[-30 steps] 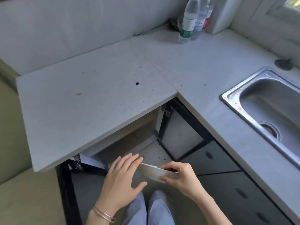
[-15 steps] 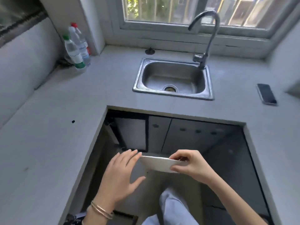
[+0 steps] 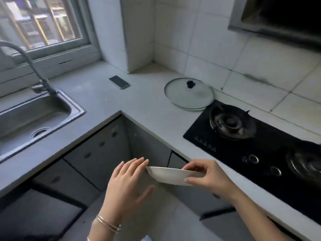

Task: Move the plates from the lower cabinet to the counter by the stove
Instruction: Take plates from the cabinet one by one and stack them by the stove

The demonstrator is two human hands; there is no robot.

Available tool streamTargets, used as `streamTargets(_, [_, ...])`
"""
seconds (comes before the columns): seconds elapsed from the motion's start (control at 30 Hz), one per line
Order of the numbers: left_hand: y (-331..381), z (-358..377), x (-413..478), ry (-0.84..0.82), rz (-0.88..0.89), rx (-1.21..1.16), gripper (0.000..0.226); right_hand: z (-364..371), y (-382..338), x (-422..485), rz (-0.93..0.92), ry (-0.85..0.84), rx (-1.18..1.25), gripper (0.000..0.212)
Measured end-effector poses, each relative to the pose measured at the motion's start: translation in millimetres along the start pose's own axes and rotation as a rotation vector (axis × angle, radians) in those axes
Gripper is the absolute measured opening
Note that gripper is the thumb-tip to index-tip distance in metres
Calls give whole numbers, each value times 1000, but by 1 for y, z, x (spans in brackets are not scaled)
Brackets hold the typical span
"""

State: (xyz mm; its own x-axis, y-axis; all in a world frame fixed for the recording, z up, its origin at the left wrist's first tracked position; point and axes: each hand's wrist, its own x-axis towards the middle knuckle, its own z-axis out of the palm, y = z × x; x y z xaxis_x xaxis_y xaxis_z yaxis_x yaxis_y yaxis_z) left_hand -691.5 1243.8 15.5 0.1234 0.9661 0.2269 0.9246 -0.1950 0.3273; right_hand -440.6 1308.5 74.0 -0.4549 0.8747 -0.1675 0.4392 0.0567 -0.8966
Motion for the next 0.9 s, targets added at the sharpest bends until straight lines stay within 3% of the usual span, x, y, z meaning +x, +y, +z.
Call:
streamTargets(0.2, [126,53,39,-89,338,-36,67,-82,56,-136,103,383,-26,24])
streamTargets(0.43, [313,109,18,-137,657,-79,64,-149,131,-333,255,739,13,33])
streamTargets(0.67, [473,163,-14,-206,909,-115,65,-186,182,-497,446,952,64,31])
streamTargets(0.77, [532,181,-22,-238,1007,-152,63,-207,198,-545,507,1055,53,27])
streamTargets(0.9, [587,205,-17,-234,1111,-157,60,-241,213,-581,516,1132,1,37])
